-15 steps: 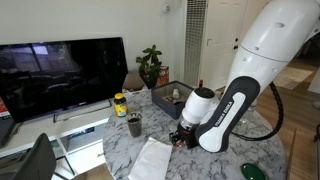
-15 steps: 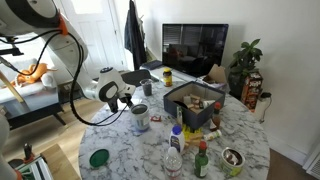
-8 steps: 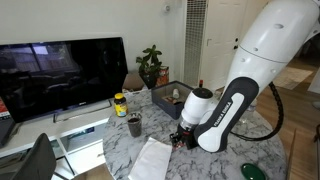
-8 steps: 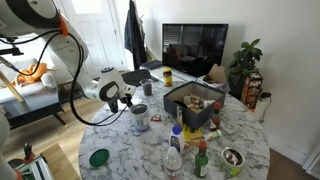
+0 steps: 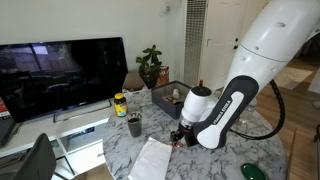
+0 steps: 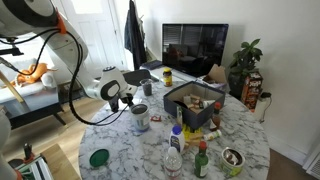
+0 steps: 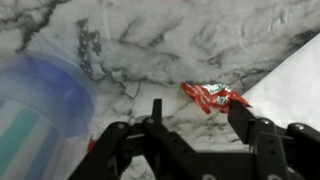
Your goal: Put the tomato ketchup on the green lid, lift the green lid and put the ketchup in the grey cup
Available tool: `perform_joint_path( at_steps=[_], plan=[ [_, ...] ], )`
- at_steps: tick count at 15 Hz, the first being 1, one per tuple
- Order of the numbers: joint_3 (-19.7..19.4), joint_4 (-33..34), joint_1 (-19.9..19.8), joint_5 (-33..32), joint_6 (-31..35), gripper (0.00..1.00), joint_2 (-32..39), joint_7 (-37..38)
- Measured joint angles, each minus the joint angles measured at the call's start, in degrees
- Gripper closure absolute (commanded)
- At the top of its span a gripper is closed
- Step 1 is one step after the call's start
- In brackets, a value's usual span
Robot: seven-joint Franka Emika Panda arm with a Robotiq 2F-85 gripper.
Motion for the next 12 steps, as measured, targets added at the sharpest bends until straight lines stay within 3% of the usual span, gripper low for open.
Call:
perform_joint_path(
  at_steps=[6, 12],
  plan=[
    [-0.2, 0.0, 0.1, -0.1, -0.6, 1.0, -0.1, 0.8],
    [-0.2, 0.0, 0.1, -0.4, -3.7, 1.0, -1.0, 1.5]
  ],
)
